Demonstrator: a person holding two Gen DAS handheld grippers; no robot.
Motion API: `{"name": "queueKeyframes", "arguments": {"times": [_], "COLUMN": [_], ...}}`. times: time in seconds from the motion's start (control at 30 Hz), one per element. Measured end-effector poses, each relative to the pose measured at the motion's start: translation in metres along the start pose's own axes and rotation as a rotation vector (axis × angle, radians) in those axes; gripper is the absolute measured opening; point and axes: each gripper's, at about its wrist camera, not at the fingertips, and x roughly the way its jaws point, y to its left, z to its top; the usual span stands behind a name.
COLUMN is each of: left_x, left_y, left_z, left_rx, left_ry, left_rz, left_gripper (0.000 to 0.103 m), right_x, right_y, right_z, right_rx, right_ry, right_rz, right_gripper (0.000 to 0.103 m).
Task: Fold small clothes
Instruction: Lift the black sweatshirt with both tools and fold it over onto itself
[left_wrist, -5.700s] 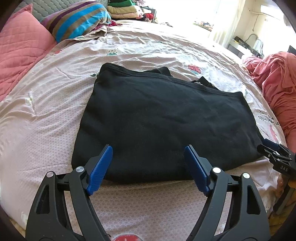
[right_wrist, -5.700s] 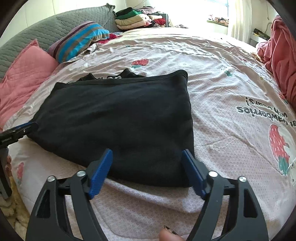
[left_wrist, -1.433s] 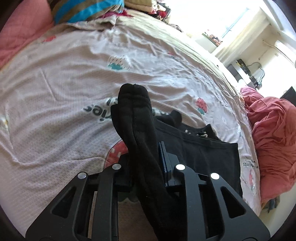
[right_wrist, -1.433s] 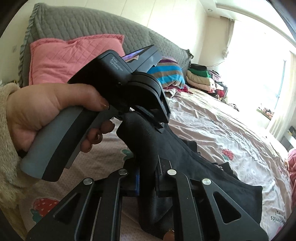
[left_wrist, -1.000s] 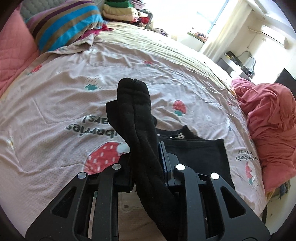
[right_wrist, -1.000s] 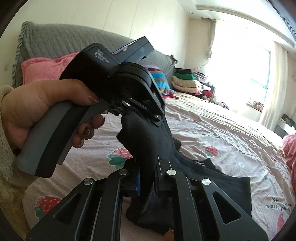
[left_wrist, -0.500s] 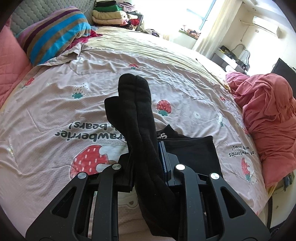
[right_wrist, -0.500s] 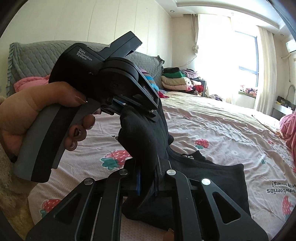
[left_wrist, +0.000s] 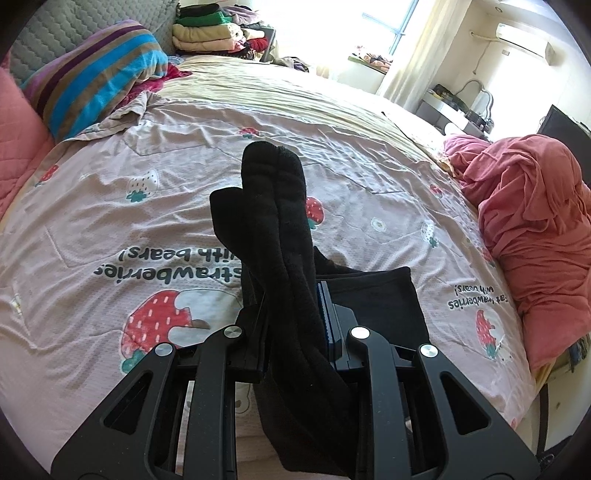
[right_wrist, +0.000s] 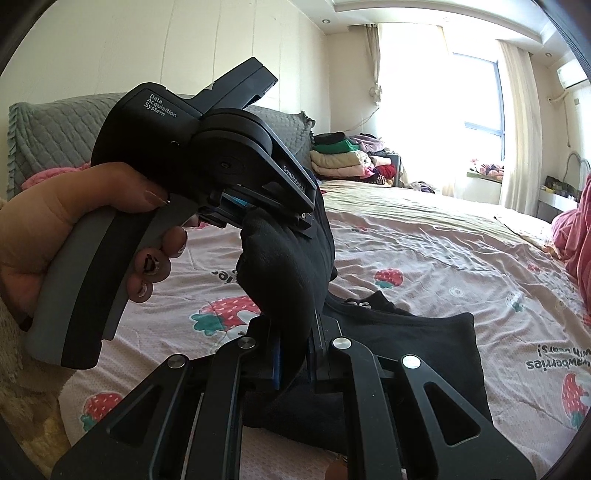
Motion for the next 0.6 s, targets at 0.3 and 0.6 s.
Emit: {"name": "queueKeyframes", "arguments": {"times": [0.3,0.6], "left_x": [0.007,0.017], "left_y": [-0.014,-0.031], "left_z": [0.0,0.001], "left_rx": [0.016,0.039], "left_ry": [0.011,0.024], "left_rz": [0.001,-0.004], "left_gripper": [0.014,0.014], "right_x": [-0.005,-0.008], "right_y": [-0.011,-0.023], "right_z": [-0.005,-0.009], "right_rx": [0.03,0.063], "right_ry": [0.0,0.004], "right_rz": [-0.011,-0.023], "right_gripper": [0.009,0.009]}}
